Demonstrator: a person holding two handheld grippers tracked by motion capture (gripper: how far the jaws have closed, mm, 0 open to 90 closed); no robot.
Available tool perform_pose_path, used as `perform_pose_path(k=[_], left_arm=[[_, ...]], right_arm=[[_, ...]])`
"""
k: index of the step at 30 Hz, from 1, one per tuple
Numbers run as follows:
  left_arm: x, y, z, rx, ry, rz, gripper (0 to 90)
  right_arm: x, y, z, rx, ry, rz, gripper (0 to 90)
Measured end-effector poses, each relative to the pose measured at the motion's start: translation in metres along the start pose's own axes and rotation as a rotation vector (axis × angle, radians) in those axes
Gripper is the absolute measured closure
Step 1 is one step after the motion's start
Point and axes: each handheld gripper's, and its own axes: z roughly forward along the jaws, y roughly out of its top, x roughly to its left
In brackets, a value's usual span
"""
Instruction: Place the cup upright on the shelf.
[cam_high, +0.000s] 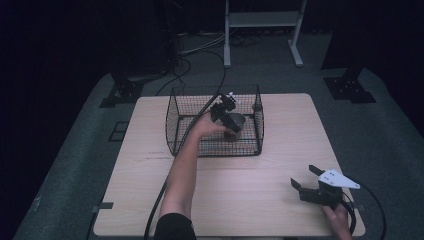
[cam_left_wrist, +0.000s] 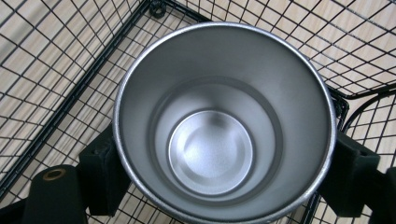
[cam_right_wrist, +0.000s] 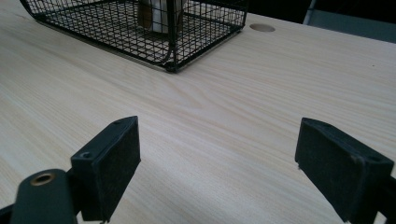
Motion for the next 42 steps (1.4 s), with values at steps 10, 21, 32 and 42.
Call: perform_pose_path(k=[10, 21, 32, 42], left_arm=[[-0.001, -0.005, 0.0, 0.002, 0.006, -0.011, 16.2], [-0.004, -0.006, -0.003, 0.014, 0.016, -0.001, 13.0], [-0.007, -0.004, -0.008, -0.009, 0.023, 0.012, 7.4], [-0.011, -0.002, -0.021, -0.061, 0.025, 0.031, 4.9]], right_arm=[[0.0, 0.0, 0.0, 0.0, 0.001, -0.001, 13.4], [0.001, 0.0, 0.0, -0.001, 0.004, -0.005, 13.4], [0.001, 0.0, 0.0, 0.0, 0.005, -0.004, 13.4], [0.001, 0.0, 0.0, -0.001, 0.004, -0.005, 13.4]])
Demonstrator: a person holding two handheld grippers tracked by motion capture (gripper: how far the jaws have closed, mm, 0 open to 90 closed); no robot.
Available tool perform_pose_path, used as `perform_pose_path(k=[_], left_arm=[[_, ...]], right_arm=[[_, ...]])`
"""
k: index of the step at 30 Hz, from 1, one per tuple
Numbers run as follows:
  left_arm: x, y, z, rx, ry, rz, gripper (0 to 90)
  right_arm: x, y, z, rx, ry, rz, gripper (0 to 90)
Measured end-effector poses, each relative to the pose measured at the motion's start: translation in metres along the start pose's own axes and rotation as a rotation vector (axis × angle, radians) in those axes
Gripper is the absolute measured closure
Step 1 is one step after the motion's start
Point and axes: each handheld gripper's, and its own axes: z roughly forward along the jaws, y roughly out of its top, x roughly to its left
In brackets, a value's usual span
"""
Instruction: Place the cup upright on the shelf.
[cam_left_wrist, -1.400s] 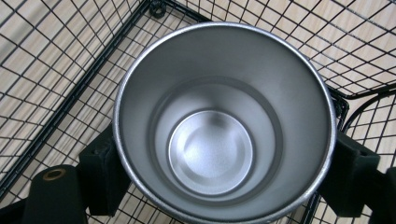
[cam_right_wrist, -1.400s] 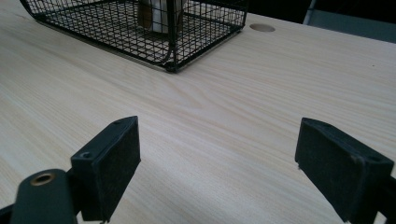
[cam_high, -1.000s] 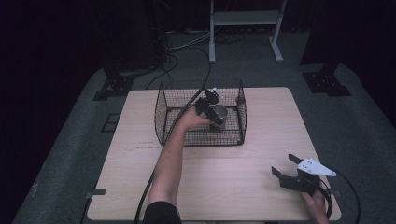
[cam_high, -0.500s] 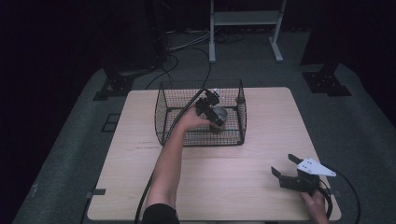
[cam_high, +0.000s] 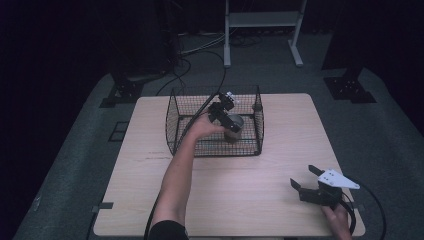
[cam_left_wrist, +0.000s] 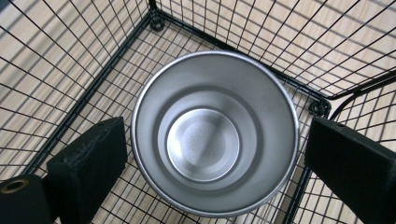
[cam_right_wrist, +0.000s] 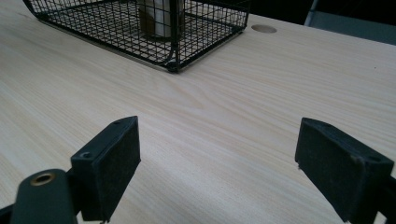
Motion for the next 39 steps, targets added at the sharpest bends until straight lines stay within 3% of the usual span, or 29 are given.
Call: perform_pose_path(k=[11, 24, 33, 39], left_arm=[[-0.004, 0.002, -0.02, -0.064, 0.022, 0.013, 3.8], [-0.028, 0.003, -0.052, -0.144, 0.05, 0.076, 3.2], [-0.04, -0.008, -0.071, -0.171, 0.051, 0.091, 3.0], [-0.05, -0.018, -0.084, -0.221, 0.048, 0.09, 3.0]], right_arm=[[0.0, 0.0, 0.0, 0.003, -0.004, -0.002, 13.4], [0.001, 0.0, 0.0, 0.006, -0.01, -0.001, 13.4], [0.0, 0.0, 0.001, 0.011, -0.02, 0.0, 13.4], [0.0, 0.0, 0.001, 0.014, -0.028, 0.0, 13.4]])
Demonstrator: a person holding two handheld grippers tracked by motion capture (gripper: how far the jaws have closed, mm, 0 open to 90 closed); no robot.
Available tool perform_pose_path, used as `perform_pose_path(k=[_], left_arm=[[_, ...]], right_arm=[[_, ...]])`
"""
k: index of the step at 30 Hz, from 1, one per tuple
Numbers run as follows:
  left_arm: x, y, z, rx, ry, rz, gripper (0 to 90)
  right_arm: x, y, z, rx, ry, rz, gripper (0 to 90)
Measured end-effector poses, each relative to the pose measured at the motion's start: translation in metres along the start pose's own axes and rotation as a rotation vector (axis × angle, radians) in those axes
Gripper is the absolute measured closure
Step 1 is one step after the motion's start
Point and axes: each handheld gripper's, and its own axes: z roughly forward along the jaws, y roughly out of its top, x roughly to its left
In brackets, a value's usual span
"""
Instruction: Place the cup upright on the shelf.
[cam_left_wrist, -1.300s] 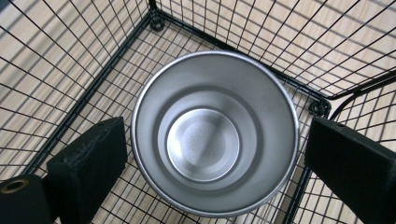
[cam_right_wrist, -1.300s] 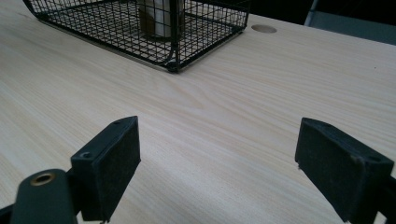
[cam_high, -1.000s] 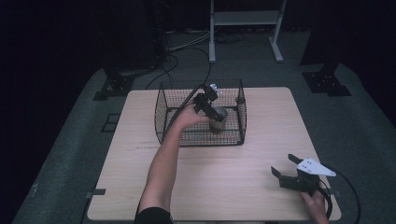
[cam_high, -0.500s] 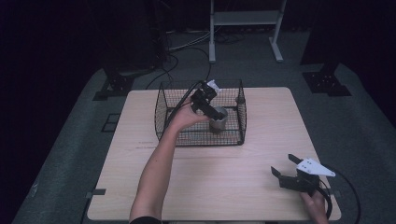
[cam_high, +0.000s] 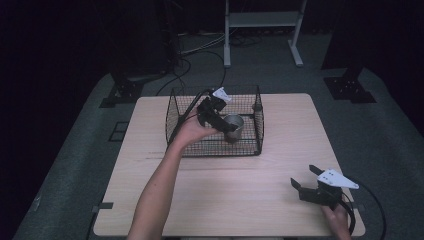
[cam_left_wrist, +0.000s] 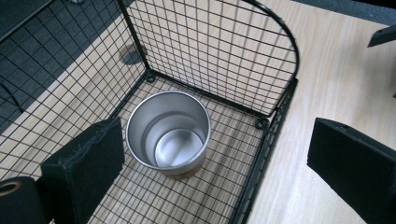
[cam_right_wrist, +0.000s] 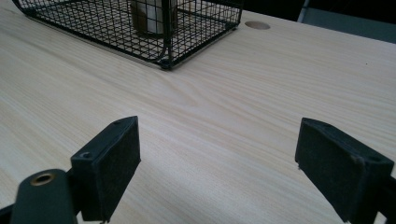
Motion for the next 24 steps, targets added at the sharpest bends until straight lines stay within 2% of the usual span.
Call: perform_pose_path(k=[7, 16, 24], left_arm=[[-0.01, -0.01, -0.012, -0.019, -0.002, 0.01, 3.1], [-0.024, -0.024, -0.028, -0.072, -0.001, 0.019, 3.0], [-0.033, -0.035, -0.037, -0.089, -0.003, 0.023, 3.1]], right_arm=[[0.0, 0.0, 0.0, 0.007, -0.005, -0.003, 13.4], [0.001, 0.0, 0.001, 0.008, -0.017, -0.011, 13.4], [0.001, 0.0, 0.001, 0.012, -0.021, -0.005, 13.4]])
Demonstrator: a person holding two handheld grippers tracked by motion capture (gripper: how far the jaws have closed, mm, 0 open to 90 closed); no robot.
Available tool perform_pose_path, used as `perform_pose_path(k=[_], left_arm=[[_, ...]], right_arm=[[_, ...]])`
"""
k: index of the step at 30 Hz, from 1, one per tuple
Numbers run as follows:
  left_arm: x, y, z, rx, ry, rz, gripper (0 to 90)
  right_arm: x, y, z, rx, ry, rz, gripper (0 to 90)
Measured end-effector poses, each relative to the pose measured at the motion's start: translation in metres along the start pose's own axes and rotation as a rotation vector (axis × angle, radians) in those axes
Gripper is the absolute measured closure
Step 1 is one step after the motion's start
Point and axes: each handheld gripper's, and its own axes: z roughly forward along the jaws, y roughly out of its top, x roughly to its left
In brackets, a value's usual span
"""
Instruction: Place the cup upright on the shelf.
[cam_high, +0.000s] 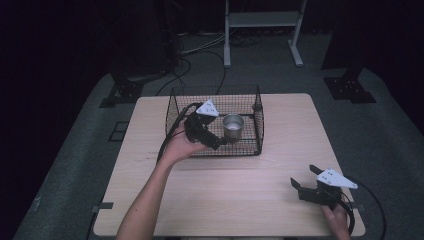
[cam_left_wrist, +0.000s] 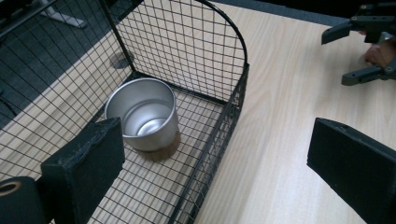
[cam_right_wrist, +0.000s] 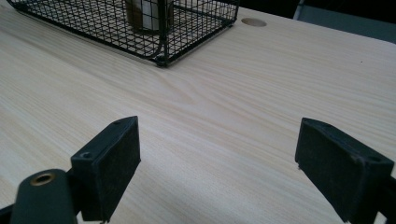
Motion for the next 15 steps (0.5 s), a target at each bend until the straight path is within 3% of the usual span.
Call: perform_pose_path(k=[15], left_arm=[[-0.019, -0.035, -0.01, -0.031, 0.024, -0.025, 3.1]], right_arm=[[0.0, 0.0, 0.0, 0.006, -0.005, 0.0, 13.4]])
